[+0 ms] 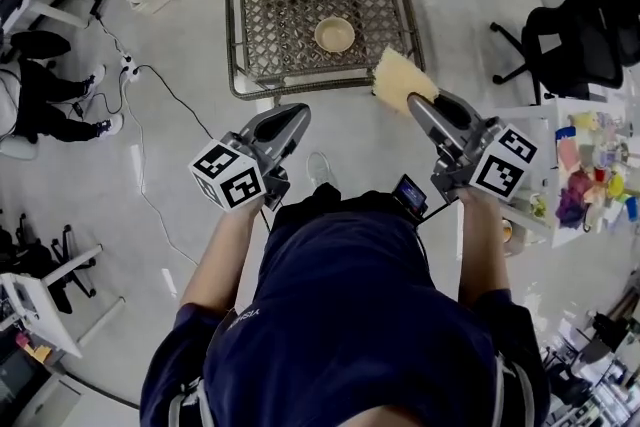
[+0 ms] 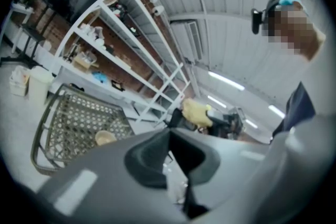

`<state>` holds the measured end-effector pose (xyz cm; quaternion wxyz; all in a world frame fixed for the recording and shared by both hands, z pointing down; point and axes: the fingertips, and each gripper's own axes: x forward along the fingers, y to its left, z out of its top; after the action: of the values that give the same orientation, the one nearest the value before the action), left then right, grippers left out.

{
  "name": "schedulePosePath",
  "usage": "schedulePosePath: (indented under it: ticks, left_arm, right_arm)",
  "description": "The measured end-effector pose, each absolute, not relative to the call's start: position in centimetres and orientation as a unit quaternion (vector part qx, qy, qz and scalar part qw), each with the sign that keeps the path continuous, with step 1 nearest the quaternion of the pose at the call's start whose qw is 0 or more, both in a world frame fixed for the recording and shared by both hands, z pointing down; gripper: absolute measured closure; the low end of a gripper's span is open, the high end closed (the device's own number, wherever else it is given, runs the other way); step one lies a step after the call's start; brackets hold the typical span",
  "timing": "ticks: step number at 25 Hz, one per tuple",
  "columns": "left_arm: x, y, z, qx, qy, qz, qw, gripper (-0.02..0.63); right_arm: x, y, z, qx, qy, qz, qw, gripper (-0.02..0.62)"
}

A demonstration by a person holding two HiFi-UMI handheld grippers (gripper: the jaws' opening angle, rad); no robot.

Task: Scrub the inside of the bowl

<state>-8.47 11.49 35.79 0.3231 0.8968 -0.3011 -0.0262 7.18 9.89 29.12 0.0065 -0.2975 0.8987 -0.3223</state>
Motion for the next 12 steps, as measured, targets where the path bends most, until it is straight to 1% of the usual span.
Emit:
schedulePosePath:
  ticks: [6, 12]
  left_arm:
    - [-9.9, 9.1, 37.2, 0.890, -0.308, -0.021, 0.335, 0.603]
    - [-9.9, 7.1, 38.1, 0.886, -0.316, -0.007, 0.339, 0.603]
  right_arm:
    - [6.5, 7.7, 29.9, -0.309, 0.891, -0.333, -0.001, 0.529]
    - [7.4, 5.0, 31.8, -0.321, 0.882, -0.345, -0.014, 0.529]
